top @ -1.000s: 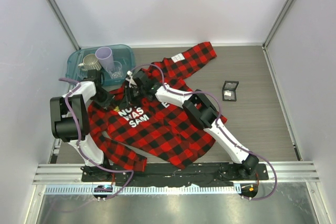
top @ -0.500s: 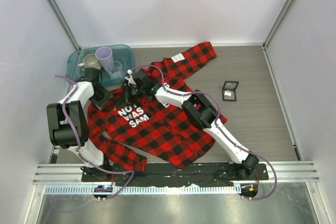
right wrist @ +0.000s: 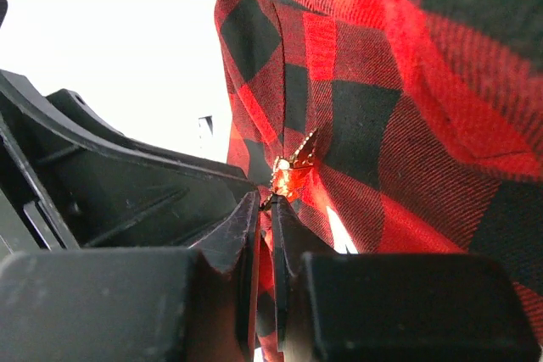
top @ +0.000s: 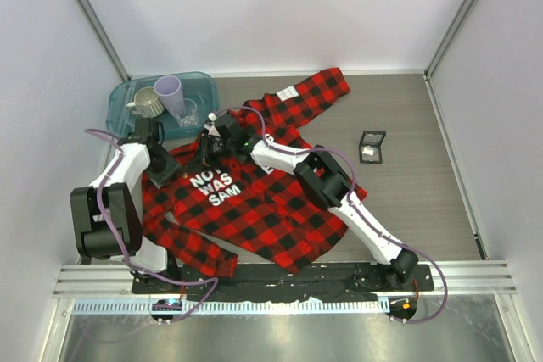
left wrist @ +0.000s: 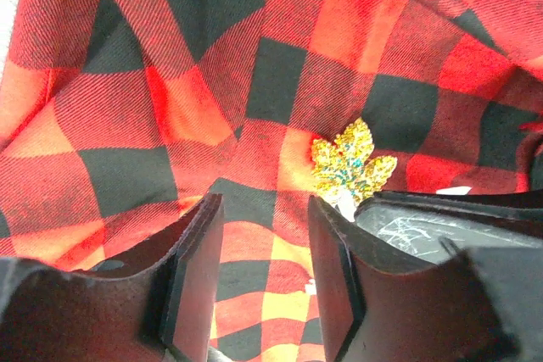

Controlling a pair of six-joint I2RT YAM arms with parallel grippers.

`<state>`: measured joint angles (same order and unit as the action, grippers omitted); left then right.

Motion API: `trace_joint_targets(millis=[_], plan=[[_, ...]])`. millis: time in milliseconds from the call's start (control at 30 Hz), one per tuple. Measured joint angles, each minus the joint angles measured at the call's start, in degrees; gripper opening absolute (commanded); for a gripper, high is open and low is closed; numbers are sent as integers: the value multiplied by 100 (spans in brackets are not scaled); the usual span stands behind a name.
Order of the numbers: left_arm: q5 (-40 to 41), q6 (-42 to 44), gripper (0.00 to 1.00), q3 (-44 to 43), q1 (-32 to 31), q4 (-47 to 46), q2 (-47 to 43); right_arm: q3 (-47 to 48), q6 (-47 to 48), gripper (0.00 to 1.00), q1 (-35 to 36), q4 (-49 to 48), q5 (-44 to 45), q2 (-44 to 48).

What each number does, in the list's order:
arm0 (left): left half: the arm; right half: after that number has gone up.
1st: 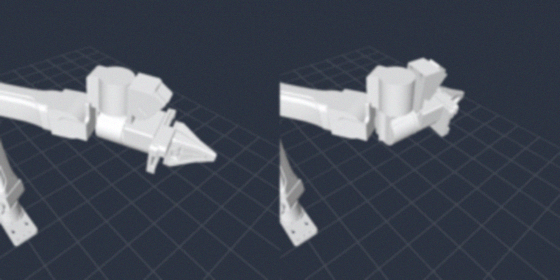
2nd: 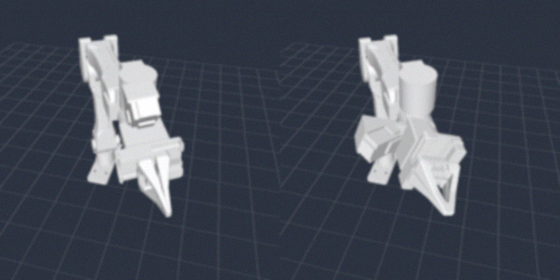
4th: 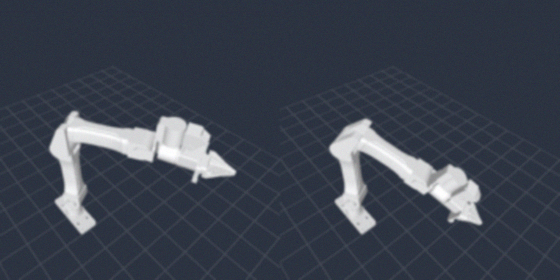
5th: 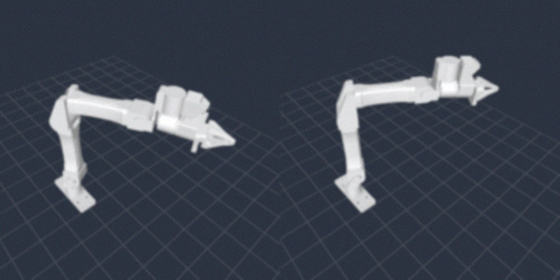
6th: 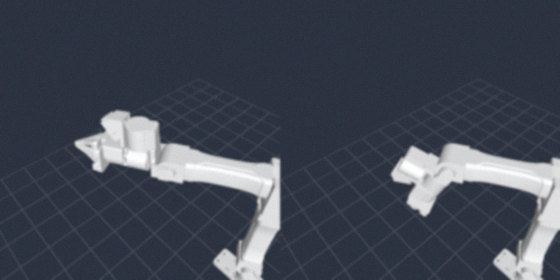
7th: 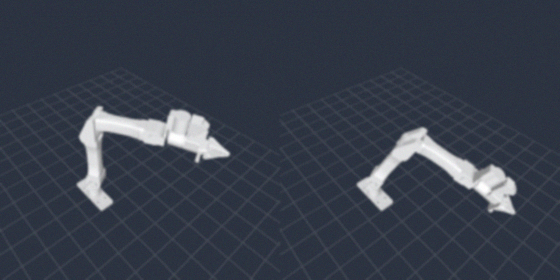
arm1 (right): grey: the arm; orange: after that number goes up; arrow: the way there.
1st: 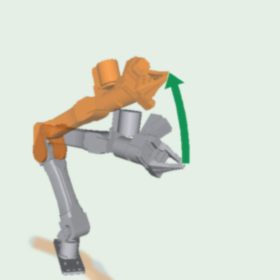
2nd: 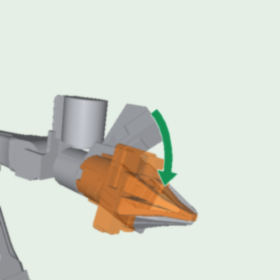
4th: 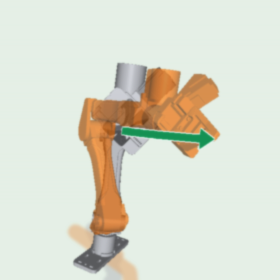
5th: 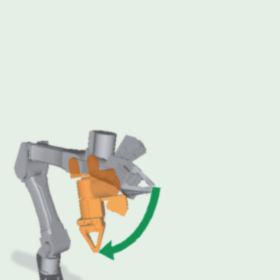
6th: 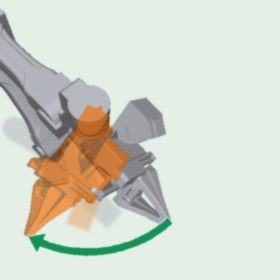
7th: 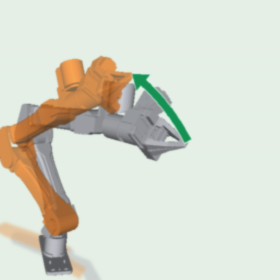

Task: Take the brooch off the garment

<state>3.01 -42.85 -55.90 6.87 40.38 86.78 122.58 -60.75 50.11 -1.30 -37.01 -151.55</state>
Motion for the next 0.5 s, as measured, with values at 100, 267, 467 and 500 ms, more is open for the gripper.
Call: trace_joint_targets(millis=[100,267,467,500], plan=[[59,20,56,35,-120,101,-61,-4,-223,13,-9,0,2,-2],[155,138,62,37,-426,116,-216,-17,-542,13,-35,0,31,-2],[308,299,53,42,-551,127,-262,-129,-966,11,-63,-46,87,0],[348,310,52,42,-564,133,-262,-155,-1040,11,-66,-44,96,-2]])
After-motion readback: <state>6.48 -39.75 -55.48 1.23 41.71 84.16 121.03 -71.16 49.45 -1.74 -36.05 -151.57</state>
